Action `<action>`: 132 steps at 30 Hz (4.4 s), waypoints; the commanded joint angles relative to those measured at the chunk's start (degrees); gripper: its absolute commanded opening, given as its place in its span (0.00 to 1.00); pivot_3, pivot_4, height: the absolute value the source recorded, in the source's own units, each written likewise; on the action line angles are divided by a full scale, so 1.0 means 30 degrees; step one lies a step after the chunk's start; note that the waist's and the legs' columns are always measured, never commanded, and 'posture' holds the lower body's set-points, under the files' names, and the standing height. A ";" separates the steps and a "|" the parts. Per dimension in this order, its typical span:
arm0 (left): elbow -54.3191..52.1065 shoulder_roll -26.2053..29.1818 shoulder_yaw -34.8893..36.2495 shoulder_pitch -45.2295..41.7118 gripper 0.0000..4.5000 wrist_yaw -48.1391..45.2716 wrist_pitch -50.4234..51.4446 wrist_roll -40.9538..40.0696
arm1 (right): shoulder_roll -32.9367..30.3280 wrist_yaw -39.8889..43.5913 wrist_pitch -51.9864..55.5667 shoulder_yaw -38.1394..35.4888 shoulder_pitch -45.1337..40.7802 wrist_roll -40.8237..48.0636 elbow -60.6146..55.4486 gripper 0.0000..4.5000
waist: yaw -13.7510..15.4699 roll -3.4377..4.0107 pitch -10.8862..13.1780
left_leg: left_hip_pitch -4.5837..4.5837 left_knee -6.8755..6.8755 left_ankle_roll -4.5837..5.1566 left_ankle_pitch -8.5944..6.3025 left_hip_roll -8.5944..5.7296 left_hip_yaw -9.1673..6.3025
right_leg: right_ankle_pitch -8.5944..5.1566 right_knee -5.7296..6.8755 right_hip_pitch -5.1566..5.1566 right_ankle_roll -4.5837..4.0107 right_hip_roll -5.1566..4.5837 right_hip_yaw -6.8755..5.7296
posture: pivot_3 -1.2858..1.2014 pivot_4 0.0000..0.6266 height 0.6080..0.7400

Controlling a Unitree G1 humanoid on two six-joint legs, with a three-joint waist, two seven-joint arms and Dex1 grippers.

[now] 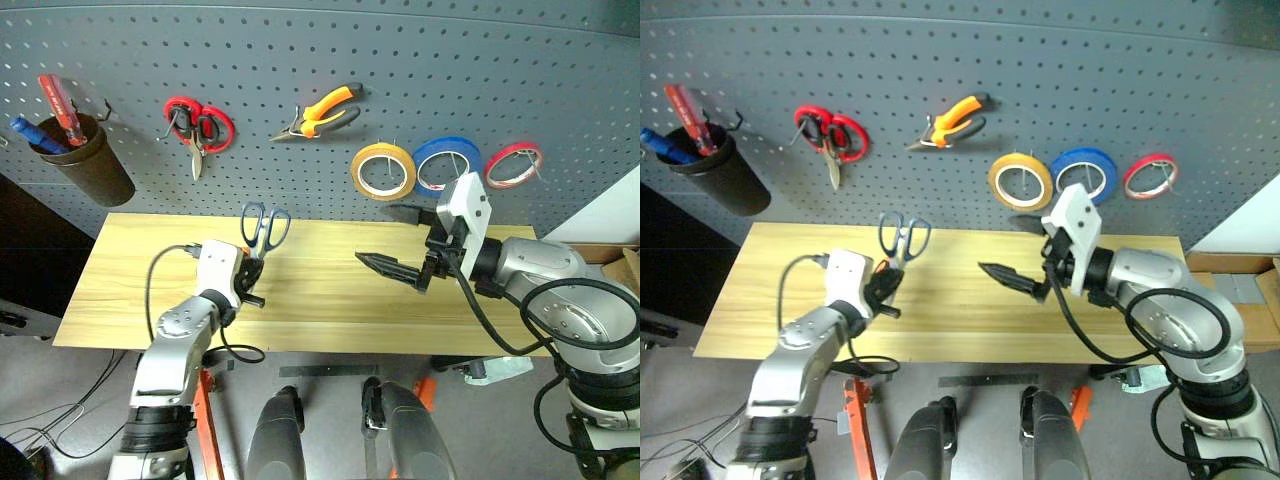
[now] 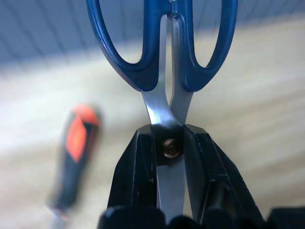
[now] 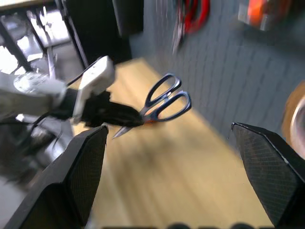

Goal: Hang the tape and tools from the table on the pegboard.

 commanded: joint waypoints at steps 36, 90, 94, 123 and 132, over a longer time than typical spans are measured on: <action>-0.2895 -0.0385 0.3821 -0.1019 0.11 0.3191 -0.0964 -0.2489 | 0.1149 0.2405 -0.1988 0.0271 -0.2031 -0.0012 0.1285 1.00 | 0.0037 -0.0008 -0.0006 | 0.0010 0.0030 -0.0002 0.0004 -0.0003 0.0012 | 0.0008 0.0054 0.0010 0.0000 0.0005 -0.0015 | 0.47 0.45 1.00; 1.4370 0.1775 -0.2828 -0.7514 0.47 0.0570 0.3426 0.2527 | 0.0852 -0.0655 0.2277 0.0964 -0.0886 -0.0130 0.0036 1.00 | -0.0084 -0.0020 -0.0011 | 0.0121 0.0042 -0.0004 0.0009 0.0000 0.0078 | 0.0005 0.0184 0.0019 -0.0006 -0.0006 0.0062 | 0.44 0.50 1.00; 1.4356 0.1903 -0.2123 -0.7331 0.18 0.1231 0.2923 0.2287 | 0.0872 -0.0712 0.2105 0.0928 -0.1078 -0.0262 0.0298 1.00 | -0.0091 -0.0020 -0.0011 | 0.0131 0.0041 -0.0004 0.0010 0.0001 0.0086 | 0.0002 0.0200 0.0017 -0.0009 -0.0005 0.0073 | 0.45 0.50 1.00; -0.6276 0.1528 0.5757 0.1934 0.18 0.7179 -0.2843 0.3646 | 0.1287 0.4012 -0.2290 -0.0138 -0.2219 0.1824 0.1600 1.00 | 0.0153 -0.0064 -0.0032 | 0.0092 0.0033 -0.0003 0.0008 0.0013 0.0061 | 0.0009 0.0114 0.0021 -0.0009 -0.0008 0.0024 | 0.49 0.40 1.00; -0.4224 0.3455 0.6323 -0.4109 0.18 0.7193 -0.2700 0.3114 | 0.1673 0.5070 -0.3577 0.0696 -0.3150 0.0892 0.3415 1.00 | 0.0622 -0.0185 -0.0147 | 0.0064 0.0025 -0.0005 0.0009 0.0010 0.0062 | 0.0018 0.0084 0.0021 -0.0013 0.0005 0.0003 | 0.51 0.33 1.00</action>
